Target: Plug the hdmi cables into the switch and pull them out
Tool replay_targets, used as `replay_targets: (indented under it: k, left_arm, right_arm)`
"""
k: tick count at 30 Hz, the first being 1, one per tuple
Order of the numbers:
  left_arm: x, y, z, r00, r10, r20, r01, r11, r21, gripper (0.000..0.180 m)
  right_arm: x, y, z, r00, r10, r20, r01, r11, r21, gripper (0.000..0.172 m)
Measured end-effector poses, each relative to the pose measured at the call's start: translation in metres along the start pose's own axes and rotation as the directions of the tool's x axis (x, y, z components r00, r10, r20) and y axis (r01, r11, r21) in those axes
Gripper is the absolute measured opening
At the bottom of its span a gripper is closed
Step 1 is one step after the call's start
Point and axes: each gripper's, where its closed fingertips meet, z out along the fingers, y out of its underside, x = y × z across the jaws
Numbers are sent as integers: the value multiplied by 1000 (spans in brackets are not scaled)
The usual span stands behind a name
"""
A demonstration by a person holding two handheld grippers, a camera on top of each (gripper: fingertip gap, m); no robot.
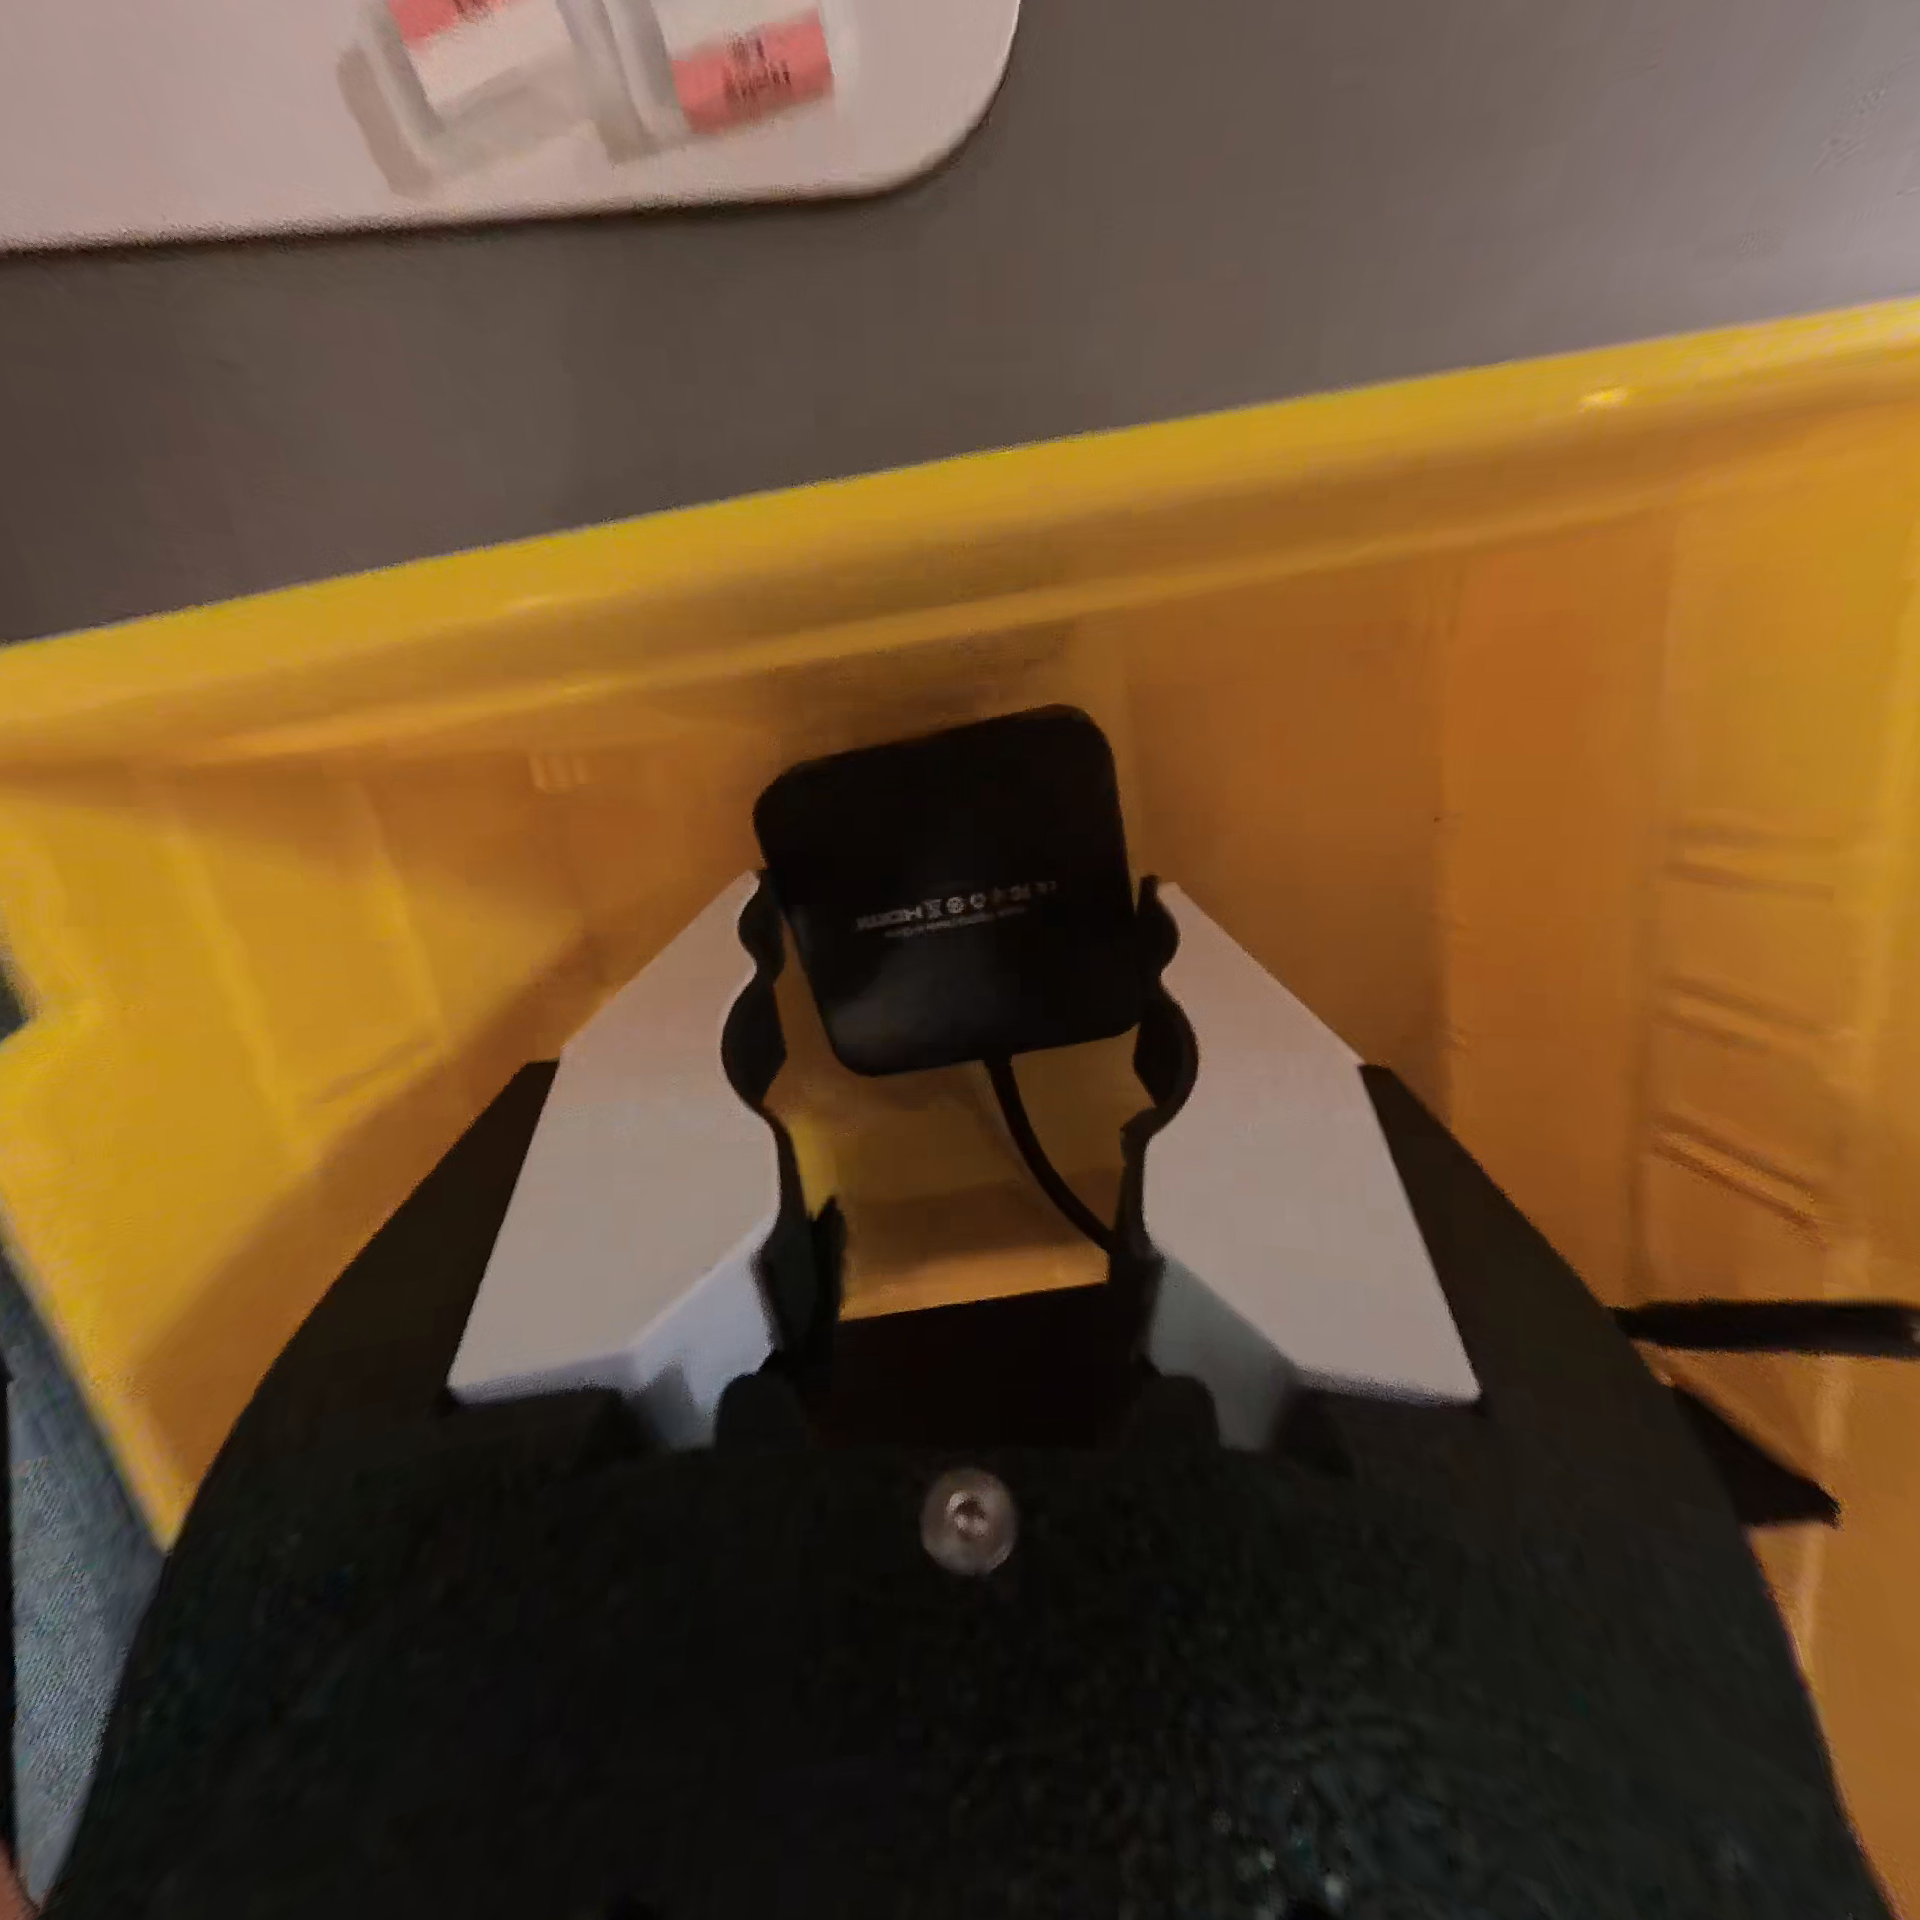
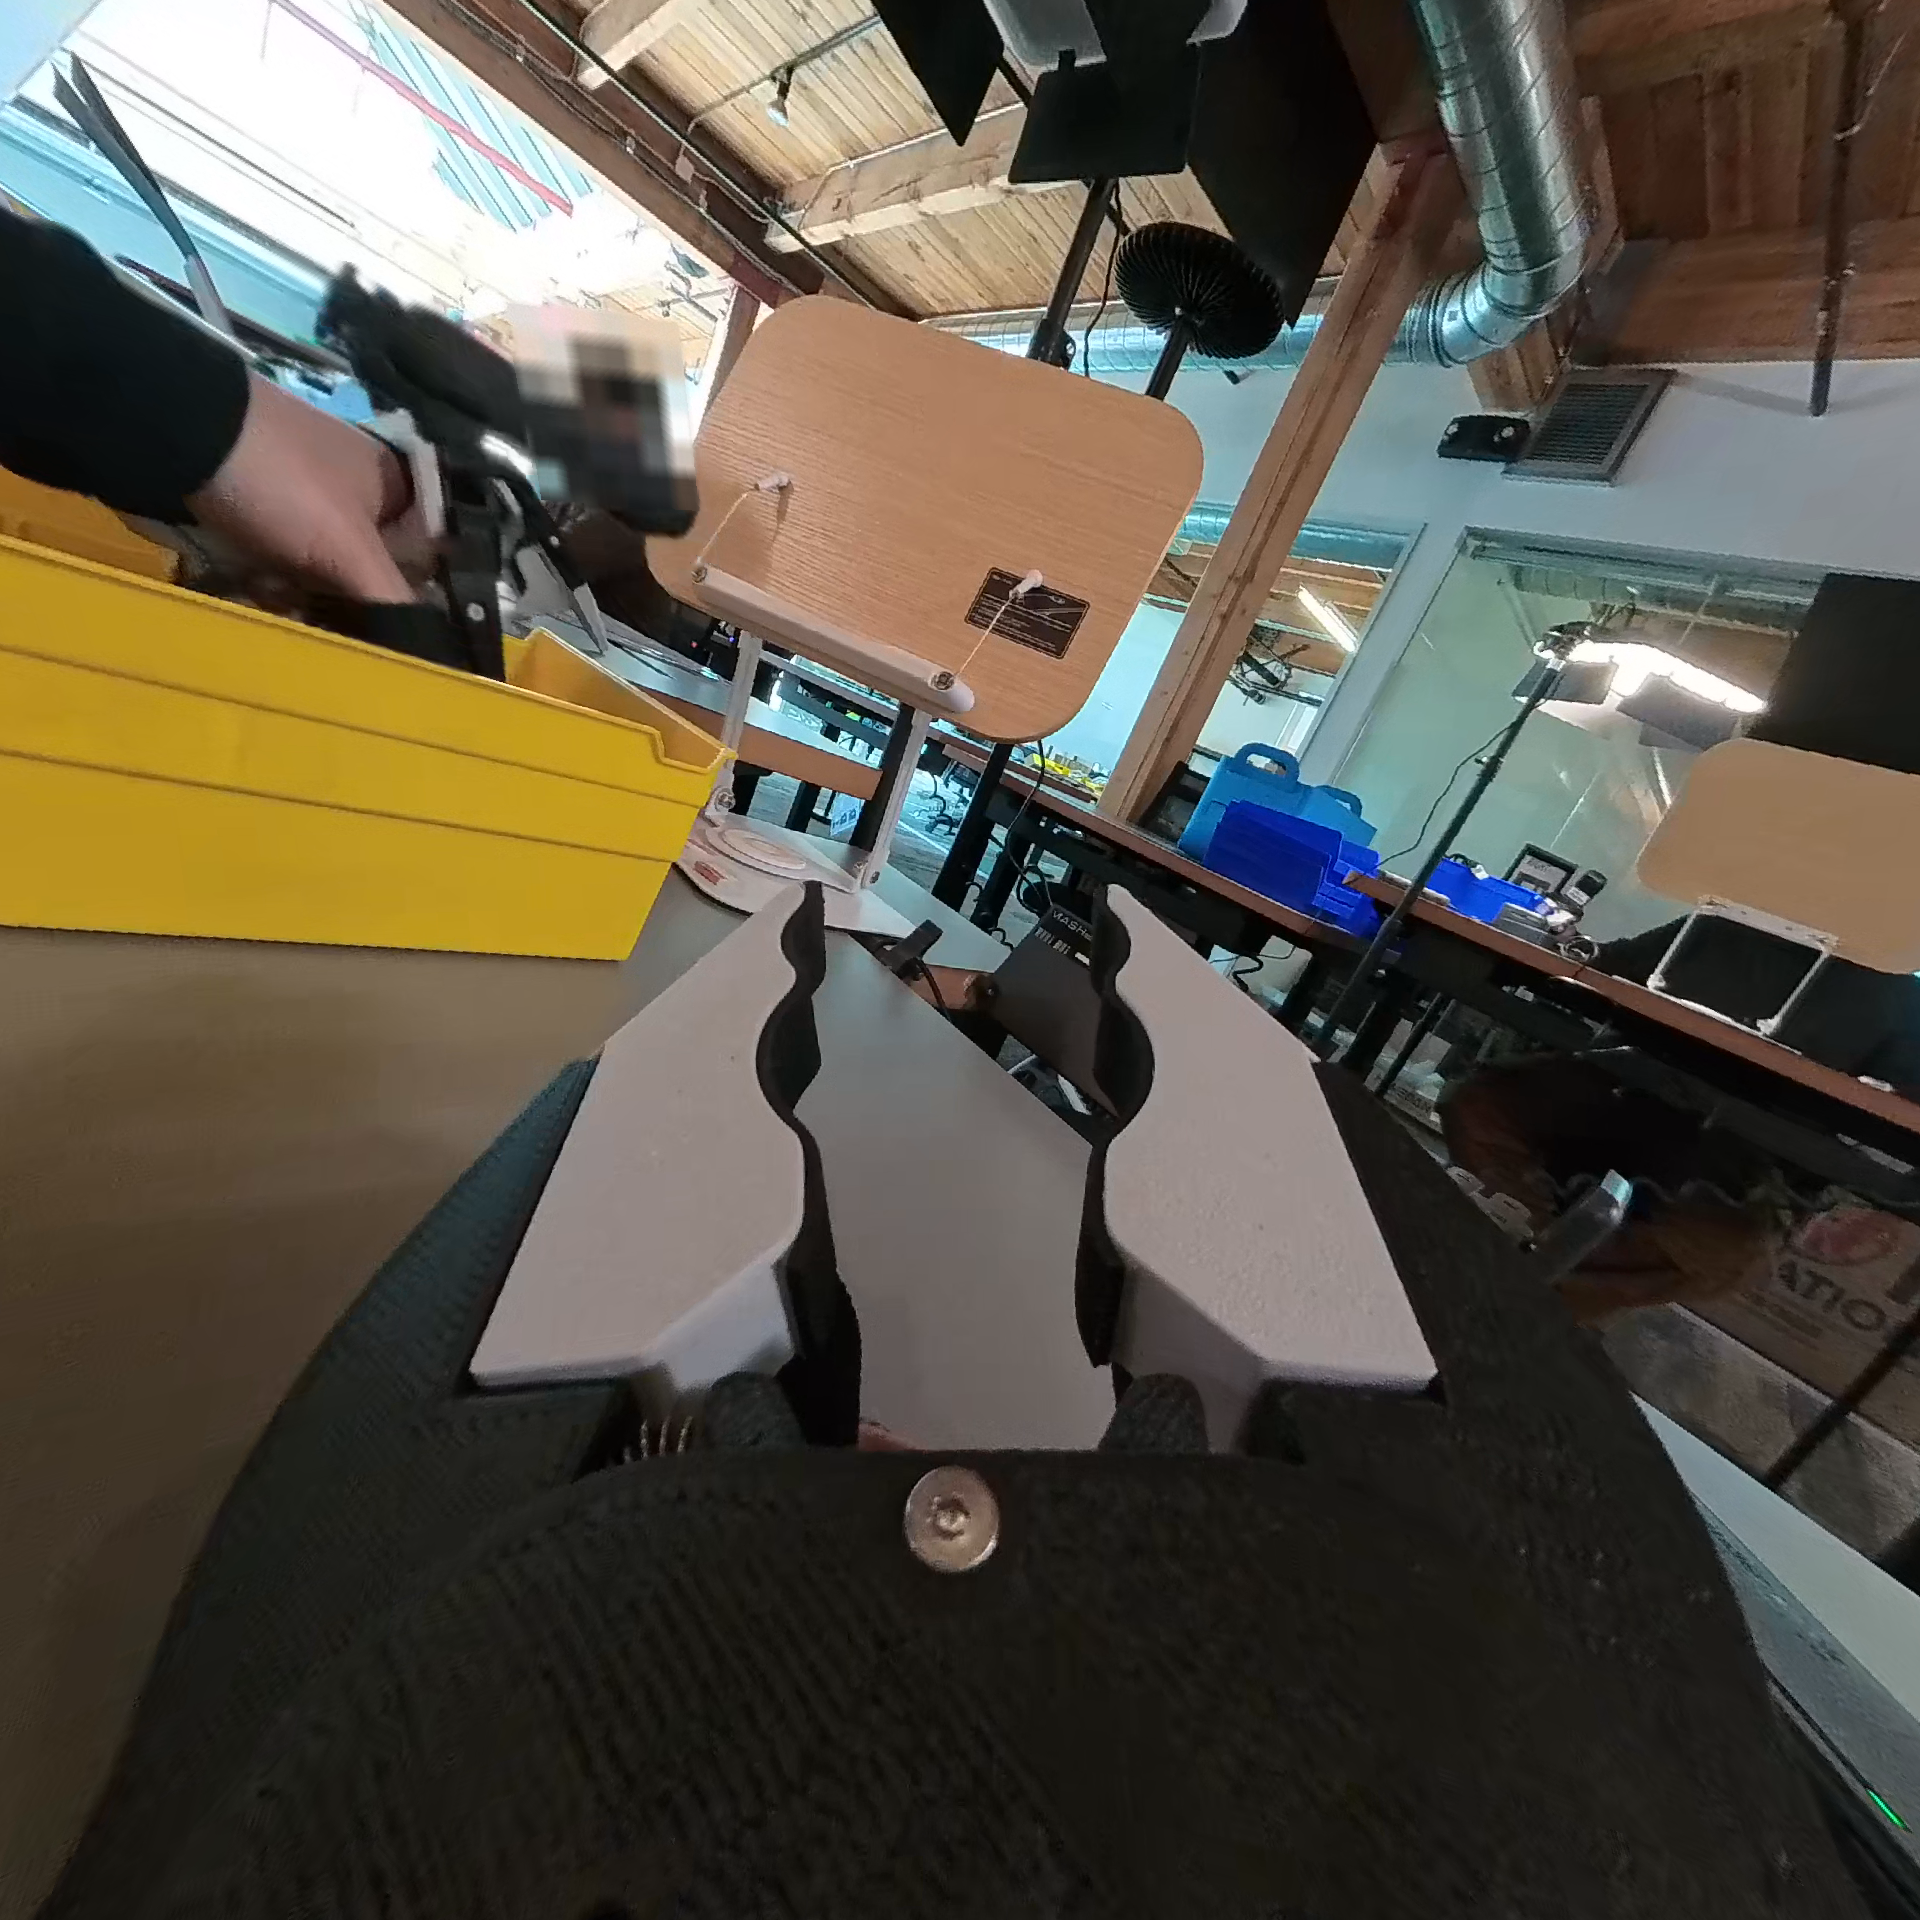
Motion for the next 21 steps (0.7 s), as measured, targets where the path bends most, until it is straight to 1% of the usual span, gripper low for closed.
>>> replay_targets:
  k: [3,6,8,11,13,15,16,18,20,21]
  left_arm:
    - [-3,-13,-34,1000,0,22,-4,986,165,66]
    - [-3,-27,-87,998,3,58,-24,931,365,65]
    - [6,-37,-132,998,12,66,-45,851,523,65]
    - [38,-46,-204,996,67,53,-84,684,725,64]
    - [71,-45,-243,988,149,43,-124,588,800,64]
    - [111,-41,-270,967,256,2,-141,523,841,64]
    - [131,-38,-279,949,313,-25,-145,508,849,64]
    - [169,-29,-286,904,423,-69,-177,515,839,64]
    - [200,-18,-276,855,505,-119,-225,567,793,64]
    - [214,-10,-264,828,538,-157,-258,615,745,64]
  right_arm:
    - [1,0,0,1000,3,-2,-3,1000,0,49]
    - [1,0,0,1000,4,-3,-4,1000,0,49]
    - [1,0,0,1000,5,-5,-5,1000,0,49]
    - [3,0,0,1000,11,-13,-11,1000,2,49]
    - [7,1,-1,999,15,-30,-15,1000,0,49]
    - [14,1,-2,998,18,-56,-18,1000,1,49]
    - [19,0,-4,997,14,-74,-14,1000,6,49]
    - [31,-2,-8,993,-2,-118,4,1000,19,49]
    - [47,-2,-13,985,-24,-170,28,999,20,49]
    - [56,-1,-15,980,-30,-197,33,999,13,49]
